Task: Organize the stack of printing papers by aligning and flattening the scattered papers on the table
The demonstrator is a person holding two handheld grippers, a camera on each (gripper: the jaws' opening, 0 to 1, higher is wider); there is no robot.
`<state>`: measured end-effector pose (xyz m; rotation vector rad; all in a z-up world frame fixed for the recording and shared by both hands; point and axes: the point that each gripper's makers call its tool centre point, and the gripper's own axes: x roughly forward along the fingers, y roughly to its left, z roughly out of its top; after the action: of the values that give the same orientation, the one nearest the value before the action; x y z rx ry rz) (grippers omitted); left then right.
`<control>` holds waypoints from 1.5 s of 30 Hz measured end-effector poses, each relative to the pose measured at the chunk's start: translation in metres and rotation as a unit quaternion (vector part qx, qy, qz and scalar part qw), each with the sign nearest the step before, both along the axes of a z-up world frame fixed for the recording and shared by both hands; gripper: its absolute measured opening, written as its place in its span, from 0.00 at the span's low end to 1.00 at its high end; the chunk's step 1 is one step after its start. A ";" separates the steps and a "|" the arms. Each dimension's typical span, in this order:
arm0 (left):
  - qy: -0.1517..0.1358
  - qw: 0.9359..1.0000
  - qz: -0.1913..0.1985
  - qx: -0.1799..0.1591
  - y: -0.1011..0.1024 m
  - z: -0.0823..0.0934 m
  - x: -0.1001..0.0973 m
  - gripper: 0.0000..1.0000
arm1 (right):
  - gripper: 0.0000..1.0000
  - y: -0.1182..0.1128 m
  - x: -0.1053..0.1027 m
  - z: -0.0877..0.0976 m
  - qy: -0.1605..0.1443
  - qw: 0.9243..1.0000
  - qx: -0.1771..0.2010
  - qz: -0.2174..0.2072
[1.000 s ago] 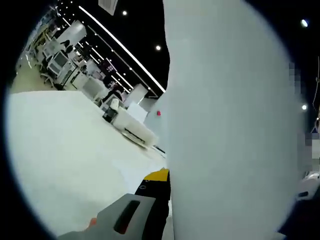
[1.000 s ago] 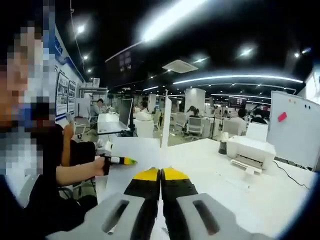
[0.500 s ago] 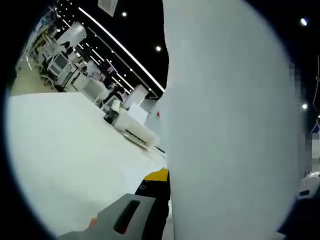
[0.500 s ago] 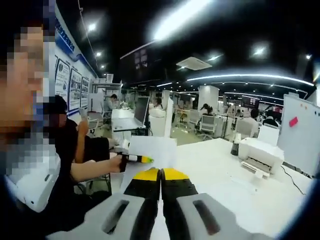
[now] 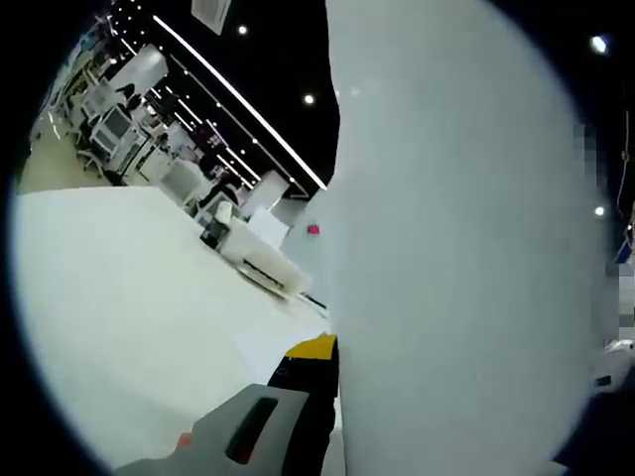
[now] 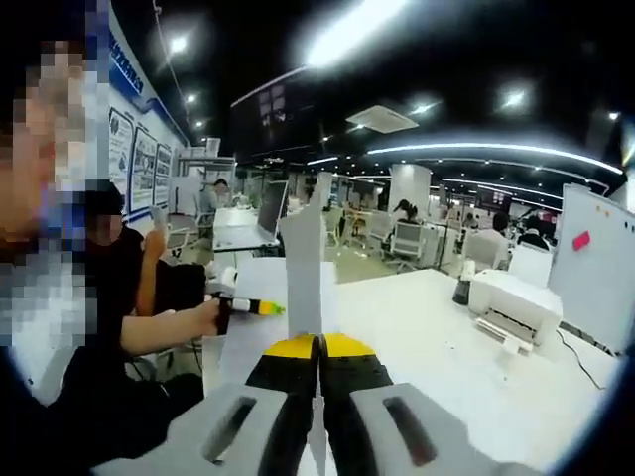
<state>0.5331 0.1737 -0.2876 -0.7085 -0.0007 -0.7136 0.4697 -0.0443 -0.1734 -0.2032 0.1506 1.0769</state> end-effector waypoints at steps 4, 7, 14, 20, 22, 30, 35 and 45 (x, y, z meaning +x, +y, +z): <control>-0.003 1.000 -0.005 0.005 -0.004 0.001 -0.002 0.06 | 0.00 0.007 0.018 -0.010 0.016 1.000 0.006 -0.007; -0.006 1.000 -0.009 0.008 -0.007 0.001 -0.005 0.06 | 0.00 0.015 0.032 -0.019 0.022 1.000 0.001 -0.013; -0.010 1.000 -0.011 0.018 -0.011 0.000 -0.007 0.06 | 0.00 0.033 0.042 -0.030 0.020 1.000 -0.021 -0.010; -0.005 1.000 -0.002 0.029 -0.005 -0.006 -0.004 0.06 | 0.00 0.037 0.021 -0.017 0.019 0.999 -0.016 0.025; -0.003 1.000 -0.002 0.029 -0.004 -0.008 -0.003 0.06 | 0.00 0.038 0.017 -0.012 0.025 0.999 -0.005 0.036; -0.001 1.000 -0.007 0.029 -0.006 -0.010 -0.003 0.06 | 0.00 0.040 0.024 -0.007 0.071 0.995 0.035 0.060; -0.004 1.000 -0.007 0.029 -0.007 -0.010 -0.003 0.06 | 0.00 0.042 0.044 -0.014 0.127 0.988 0.060 0.066; -0.007 0.999 -0.010 0.034 -0.009 -0.010 -0.004 0.06 | 0.00 0.050 0.077 -0.043 0.174 0.977 0.082 0.090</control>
<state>0.5295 0.1649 -0.2975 -0.6385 0.0180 -0.7349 0.5462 0.0060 -0.2159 0.1246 0.3611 1.2934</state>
